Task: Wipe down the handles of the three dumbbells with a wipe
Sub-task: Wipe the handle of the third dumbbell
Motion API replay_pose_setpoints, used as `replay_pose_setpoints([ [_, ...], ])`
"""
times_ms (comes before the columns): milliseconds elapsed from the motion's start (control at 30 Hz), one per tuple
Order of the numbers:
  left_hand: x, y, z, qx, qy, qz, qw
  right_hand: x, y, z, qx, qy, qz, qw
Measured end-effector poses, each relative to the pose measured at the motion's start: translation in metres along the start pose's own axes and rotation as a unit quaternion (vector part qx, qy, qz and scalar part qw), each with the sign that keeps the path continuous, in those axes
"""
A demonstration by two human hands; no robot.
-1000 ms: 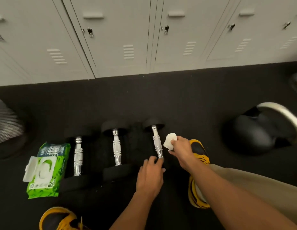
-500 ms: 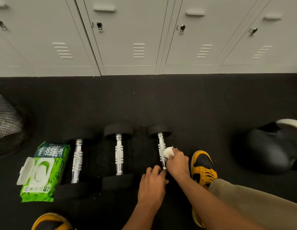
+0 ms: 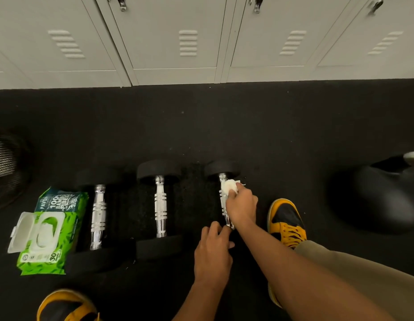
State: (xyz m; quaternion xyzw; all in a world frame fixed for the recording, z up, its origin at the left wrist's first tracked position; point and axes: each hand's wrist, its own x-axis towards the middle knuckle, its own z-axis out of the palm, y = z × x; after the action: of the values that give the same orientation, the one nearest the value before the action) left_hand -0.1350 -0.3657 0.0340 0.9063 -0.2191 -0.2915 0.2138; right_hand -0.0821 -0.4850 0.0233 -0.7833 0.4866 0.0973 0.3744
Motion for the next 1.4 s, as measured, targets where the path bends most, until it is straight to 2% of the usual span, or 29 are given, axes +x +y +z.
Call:
replay_pose_setpoints([
  [333,0.001,0.009,0.001,-0.005,-0.015,-0.022,1.0,0.024,-0.016,0.011,0.001,-0.016,-0.007,1.0],
  [900,-0.002,0.004,0.0,-0.014,0.002,-0.019,1.0,0.017,0.001,0.007,-0.021,-0.033,-0.031,0.999],
  [1400,-0.003,0.003,0.001,-0.021,0.015,-0.02,0.999,0.001,0.02,-0.006,-0.096,-0.05,-0.057,0.992],
])
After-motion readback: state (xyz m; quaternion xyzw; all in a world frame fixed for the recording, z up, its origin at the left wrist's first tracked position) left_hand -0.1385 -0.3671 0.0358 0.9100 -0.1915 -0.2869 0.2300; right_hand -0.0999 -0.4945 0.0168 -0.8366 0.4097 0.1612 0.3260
